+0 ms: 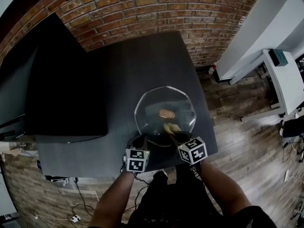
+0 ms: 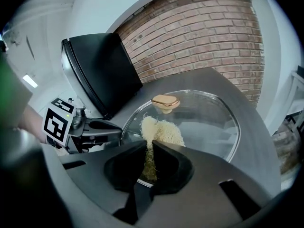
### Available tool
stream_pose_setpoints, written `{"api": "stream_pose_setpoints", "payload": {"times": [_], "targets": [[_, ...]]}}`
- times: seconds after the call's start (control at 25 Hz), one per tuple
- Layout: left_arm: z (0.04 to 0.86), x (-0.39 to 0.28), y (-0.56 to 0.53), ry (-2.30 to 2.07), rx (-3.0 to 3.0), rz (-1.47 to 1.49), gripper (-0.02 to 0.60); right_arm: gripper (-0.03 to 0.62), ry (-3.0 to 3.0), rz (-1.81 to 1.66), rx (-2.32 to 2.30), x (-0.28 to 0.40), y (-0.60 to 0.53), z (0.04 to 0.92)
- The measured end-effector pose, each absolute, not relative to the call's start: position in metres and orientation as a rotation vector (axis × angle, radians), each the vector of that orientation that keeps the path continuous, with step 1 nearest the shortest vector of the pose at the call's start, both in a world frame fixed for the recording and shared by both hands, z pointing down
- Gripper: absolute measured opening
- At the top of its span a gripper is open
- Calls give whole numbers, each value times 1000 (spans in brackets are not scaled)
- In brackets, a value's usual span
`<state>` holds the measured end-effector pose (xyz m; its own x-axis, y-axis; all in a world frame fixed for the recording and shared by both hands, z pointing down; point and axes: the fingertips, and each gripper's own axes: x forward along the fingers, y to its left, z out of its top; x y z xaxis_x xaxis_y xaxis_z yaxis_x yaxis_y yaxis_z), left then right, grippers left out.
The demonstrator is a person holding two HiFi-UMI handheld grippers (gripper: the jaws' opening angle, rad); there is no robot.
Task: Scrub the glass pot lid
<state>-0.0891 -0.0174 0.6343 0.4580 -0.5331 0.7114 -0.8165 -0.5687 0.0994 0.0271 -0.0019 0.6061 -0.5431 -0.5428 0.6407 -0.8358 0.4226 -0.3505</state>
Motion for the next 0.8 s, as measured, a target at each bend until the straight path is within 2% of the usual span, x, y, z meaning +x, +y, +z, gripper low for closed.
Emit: {"api": "stream_pose_setpoints", "payload": {"times": [0.52, 0.8], "targets": [[635, -89, -16, -1173, 2245, 901, 32, 43, -2181, 978, 1318, 119, -34, 610], [634, -88, -17, -1189, 2223, 892, 32, 43, -2159, 974, 1334, 143, -57, 614]]}}
